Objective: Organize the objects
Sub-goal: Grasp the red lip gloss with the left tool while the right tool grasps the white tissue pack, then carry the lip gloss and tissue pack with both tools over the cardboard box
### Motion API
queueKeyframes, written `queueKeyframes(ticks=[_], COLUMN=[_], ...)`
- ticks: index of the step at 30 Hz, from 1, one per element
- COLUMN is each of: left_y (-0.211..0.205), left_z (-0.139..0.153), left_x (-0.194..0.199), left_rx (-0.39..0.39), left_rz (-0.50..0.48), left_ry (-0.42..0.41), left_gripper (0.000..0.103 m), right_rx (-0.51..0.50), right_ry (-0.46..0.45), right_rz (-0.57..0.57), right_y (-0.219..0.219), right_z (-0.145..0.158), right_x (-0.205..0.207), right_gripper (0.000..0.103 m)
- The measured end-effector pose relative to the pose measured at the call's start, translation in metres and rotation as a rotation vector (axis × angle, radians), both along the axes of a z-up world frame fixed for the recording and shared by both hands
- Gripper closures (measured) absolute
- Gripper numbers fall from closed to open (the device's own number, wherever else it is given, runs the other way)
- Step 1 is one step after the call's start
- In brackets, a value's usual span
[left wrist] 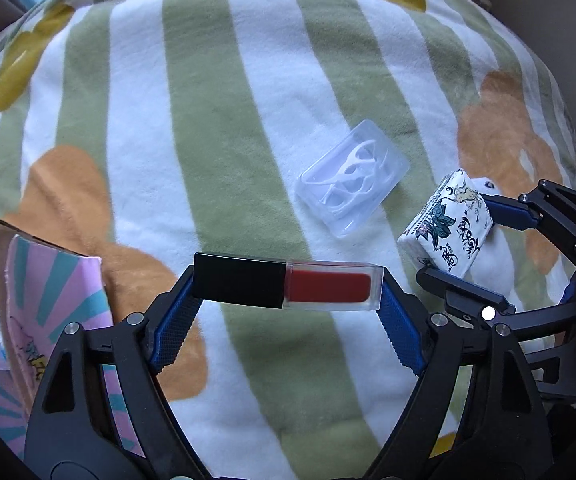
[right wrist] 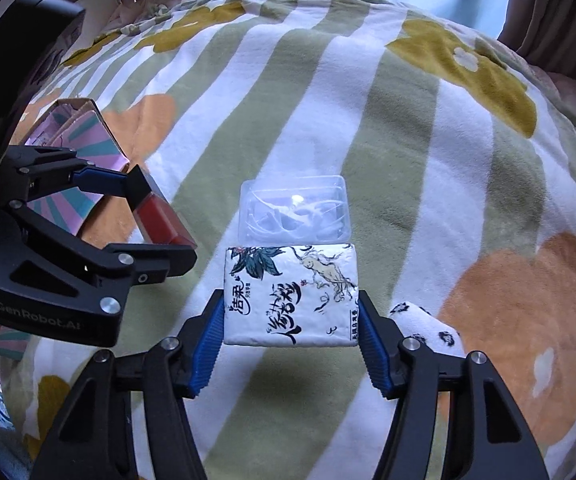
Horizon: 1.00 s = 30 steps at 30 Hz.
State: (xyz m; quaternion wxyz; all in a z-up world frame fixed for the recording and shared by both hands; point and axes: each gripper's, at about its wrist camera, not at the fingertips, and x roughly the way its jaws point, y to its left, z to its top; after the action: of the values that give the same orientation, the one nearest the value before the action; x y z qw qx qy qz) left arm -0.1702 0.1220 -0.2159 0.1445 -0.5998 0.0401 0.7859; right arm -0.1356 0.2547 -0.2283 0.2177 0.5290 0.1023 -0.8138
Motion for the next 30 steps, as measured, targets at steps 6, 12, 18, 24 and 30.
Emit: queueKeyframes(ticks=[6,12,18,24,30], left_y=[-0.007,-0.027,-0.043,-0.056,-0.066], left_z=[0.056,0.121,0.166,0.183,0.176], left_x=[0.007,0.04,0.077,0.115,0.128], left_rx=[0.017,0.042,0.053,0.044,0.071], left_rz=[0.025,0.058,0.1,0.158,0.18], left_ry=[0.074,0.146,0.188,0.21,0.186], left_gripper=[0.021,0.021,0.021,0.021,0.021], right_rx=[0.008,0.007,-0.003,0.009,0.009], right_ry=[0.032,0.028,0.023,0.029,0.03], right_rz=[-0.078,-0.192,-0.283,-0.343,-0.38], right_y=[-0.001,-0.005,-0.007,-0.011,-0.012], right_z=[0.05,0.099,0.141,0.166,0.168], right_x=[0.01,0.03,0.055,0.084,0.099], right_gripper=[0.046,0.046,0.046,0.046,0.046])
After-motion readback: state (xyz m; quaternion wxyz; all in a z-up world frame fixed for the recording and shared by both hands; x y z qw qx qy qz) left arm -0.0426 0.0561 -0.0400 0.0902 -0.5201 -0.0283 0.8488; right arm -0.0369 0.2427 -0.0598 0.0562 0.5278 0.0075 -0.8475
